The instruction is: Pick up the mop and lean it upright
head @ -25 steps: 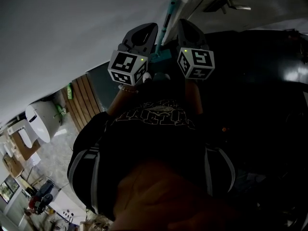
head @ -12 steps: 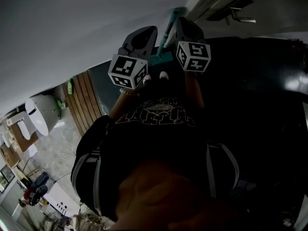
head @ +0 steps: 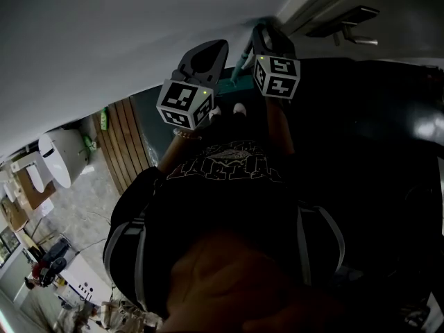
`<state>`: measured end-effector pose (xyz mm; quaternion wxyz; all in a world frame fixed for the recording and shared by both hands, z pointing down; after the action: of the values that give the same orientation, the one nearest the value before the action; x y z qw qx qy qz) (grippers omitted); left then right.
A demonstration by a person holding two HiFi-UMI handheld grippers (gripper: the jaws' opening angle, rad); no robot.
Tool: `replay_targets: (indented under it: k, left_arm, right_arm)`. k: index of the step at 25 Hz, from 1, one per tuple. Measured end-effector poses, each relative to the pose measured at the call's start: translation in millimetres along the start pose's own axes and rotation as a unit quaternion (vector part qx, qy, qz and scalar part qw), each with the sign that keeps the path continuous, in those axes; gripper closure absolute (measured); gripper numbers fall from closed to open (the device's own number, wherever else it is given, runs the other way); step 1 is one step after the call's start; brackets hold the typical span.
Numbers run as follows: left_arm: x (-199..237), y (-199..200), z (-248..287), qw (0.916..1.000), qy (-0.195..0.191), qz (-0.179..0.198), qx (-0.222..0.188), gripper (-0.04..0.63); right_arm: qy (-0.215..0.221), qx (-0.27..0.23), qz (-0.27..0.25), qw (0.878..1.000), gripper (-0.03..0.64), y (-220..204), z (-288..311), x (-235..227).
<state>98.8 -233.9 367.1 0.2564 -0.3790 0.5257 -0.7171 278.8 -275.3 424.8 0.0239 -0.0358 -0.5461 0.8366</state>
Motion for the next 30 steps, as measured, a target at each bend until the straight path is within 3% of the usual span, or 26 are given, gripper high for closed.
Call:
replay_targets:
  k: [13, 30]
  left_arm:
    - [10, -5, -7, 0.9997, 0.016, -0.016, -0.001, 0.558]
    - [-2, -13, -7, 0.9996, 0.020, -0.018, -0.003, 0.558]
  right_arm:
    - [-0.017, 0.005, -0.020, 1.000, 0.505, -1, 22, 2]
    - [0.031, -0.007, -0.037, 0.999, 0.506, -18, -33, 4]
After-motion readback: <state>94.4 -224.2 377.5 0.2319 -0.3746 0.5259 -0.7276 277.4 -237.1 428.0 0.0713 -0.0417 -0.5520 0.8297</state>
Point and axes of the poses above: the fingertips, and each gripper's own axes: z forward along the fingers, x to its left, y out of its top, the point moved 9 cm from there along -z, backward along the fingers, and after that the axes turned 10 degrees about -y, right-handed, at the moved point
